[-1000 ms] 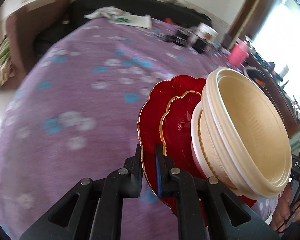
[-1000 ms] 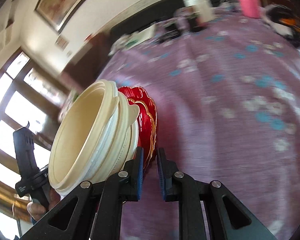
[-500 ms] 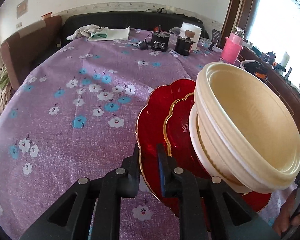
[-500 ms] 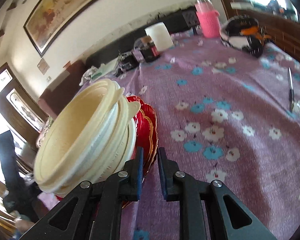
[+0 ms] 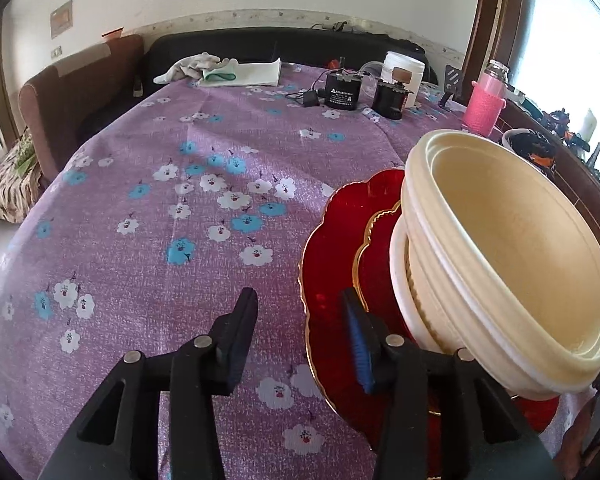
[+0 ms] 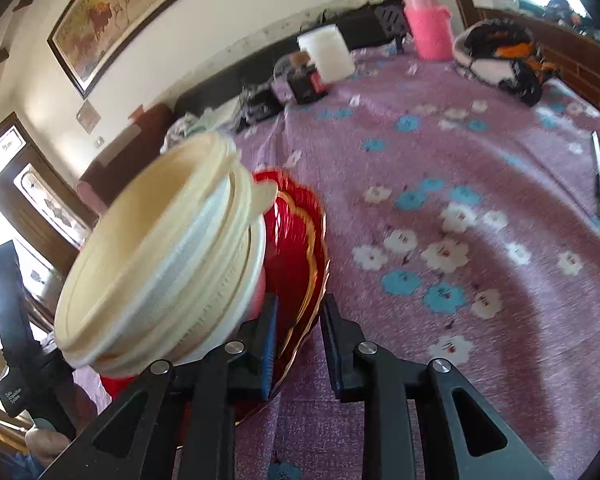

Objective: Organize plates and bowls
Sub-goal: 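Open both grippers to release the cream bowl and withdraw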

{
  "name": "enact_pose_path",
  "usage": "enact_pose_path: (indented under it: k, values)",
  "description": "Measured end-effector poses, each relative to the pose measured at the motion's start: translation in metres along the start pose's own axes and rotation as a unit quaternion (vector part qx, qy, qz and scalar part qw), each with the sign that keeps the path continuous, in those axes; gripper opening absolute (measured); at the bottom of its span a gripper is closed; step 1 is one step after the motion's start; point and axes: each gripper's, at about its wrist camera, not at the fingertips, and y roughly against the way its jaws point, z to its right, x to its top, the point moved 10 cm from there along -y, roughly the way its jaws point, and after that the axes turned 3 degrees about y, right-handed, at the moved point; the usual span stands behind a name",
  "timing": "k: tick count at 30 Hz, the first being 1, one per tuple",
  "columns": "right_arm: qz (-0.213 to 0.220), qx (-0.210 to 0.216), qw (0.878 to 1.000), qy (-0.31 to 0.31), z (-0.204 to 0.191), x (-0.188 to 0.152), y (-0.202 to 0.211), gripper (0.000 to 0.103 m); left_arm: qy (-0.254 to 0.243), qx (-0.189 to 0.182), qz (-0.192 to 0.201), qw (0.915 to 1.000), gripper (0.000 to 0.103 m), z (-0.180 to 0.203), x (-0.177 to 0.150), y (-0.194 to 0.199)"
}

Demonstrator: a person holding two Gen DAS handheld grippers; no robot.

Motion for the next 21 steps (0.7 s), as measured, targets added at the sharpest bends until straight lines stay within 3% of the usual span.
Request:
enact_pose_path:
  k: [10,17,21]
  values:
    - [-0.005,-0.002,1.0,0.0,0.001,-0.002,0.0,0.03,0.009,0.014,0.0,0.9999,0.057,-0.008,0.001,-0.002]
    - [0.013,-0.012,1.0,-0.006,0.006,0.0,0.012,0.055,0.019,0.024,-0.012,0.9995,0.073,-0.017,-0.004,0.002]
    - [0.014,-0.009,1.0,-0.012,0.012,-0.003,0.017,0.06,0.016,0.027,-0.018,0.9993,0.076,-0.021,-0.016,0.014]
